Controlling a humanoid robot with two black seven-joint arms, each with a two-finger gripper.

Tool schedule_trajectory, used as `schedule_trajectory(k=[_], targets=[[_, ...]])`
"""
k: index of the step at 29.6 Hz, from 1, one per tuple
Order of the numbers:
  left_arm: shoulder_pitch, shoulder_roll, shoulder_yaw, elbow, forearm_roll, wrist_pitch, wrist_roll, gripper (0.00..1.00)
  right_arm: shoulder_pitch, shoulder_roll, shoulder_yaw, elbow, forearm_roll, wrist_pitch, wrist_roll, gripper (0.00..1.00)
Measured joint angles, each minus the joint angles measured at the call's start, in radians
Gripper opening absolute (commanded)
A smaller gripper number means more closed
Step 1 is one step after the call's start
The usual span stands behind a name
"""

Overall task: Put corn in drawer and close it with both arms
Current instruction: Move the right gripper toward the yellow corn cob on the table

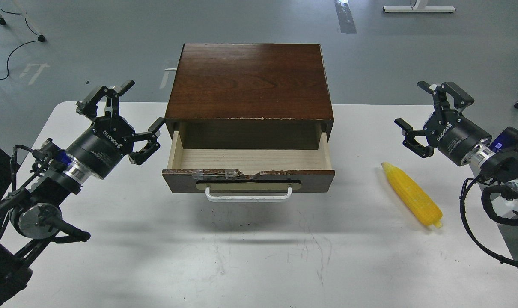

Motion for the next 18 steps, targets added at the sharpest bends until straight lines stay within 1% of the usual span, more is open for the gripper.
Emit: schedule_trajectory(k=[10,13,18], targets=[[-0.001,0.004,-0.003,-0.001,0.002,-0.006,-0.001,0.99,0.008,-0.013,-0.002,0.006,-0.022,0.0,0.0,0.99],[-0.002,0.006,-0.003,-0.001,0.003,-0.008,-0.001,0.99,0.011,-0.022,-0.006,0.008,-0.105,0.0,0.0,0.99],[-0.007,0.009,-0.015,-0.001,0.003,-0.012,-0.002,0.99,0.032,-0.066,-0.006,0.018,-0.351,0.0,0.0,0.99]])
